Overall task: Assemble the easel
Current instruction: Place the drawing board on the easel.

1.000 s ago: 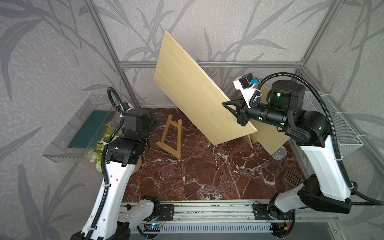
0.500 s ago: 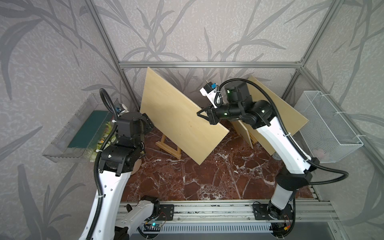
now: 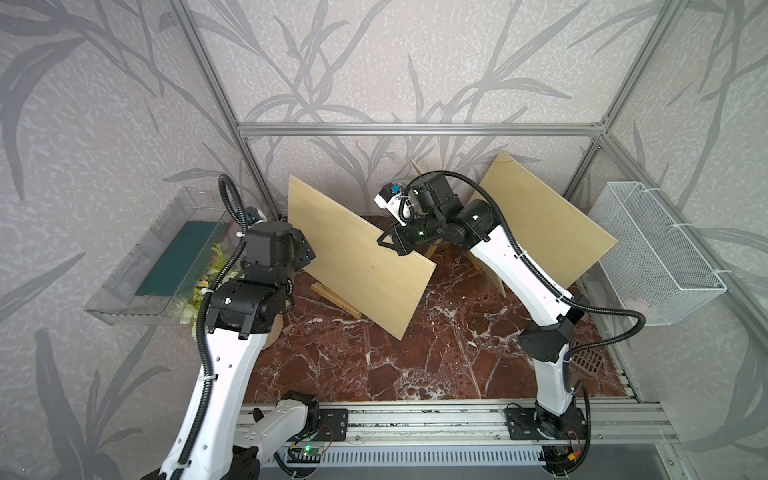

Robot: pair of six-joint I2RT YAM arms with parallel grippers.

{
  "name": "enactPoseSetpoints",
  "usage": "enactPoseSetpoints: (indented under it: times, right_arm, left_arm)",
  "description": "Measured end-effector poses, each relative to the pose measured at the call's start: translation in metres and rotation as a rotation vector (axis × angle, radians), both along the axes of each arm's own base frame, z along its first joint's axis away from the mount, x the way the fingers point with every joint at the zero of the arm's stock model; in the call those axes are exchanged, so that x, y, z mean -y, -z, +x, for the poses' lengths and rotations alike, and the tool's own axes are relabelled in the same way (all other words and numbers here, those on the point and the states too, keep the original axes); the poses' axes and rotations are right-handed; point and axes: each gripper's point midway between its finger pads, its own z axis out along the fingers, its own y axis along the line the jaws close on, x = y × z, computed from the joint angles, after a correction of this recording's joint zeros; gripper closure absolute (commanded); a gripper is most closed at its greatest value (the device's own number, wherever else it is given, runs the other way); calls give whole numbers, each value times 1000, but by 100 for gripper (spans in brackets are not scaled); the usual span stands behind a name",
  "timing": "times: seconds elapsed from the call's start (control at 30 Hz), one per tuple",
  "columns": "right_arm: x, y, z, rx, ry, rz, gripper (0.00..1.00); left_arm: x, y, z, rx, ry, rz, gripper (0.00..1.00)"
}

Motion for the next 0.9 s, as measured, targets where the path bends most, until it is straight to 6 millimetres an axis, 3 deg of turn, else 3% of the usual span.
enactPoseSetpoints:
  times: [0.27,0.57,0.7,0.73,0.87,0.9]
  right_arm:
    - [-16,-7,14,62,-22,28,100]
    - [-35,34,30,30,-37,-25,100]
    - [-36,35,30,36,-42,-28,100]
    - [-36,35,29,41,-47,-30,97]
    - [-38,32,30,62,-55,-24,67]
    - [-39,27,32,87,-54,-14,65]
  left_arm:
    - [7,7,7,-25,28,-14,18]
    - [10,13,13,-47,40,-17,18]
    - [10,15,15,-54,42,-16,18]
    - [11,16,16,-57,42,-16,18]
    - [13,22,21,-77,51,-19,18]
    - [14,23,23,-82,54,-20,18]
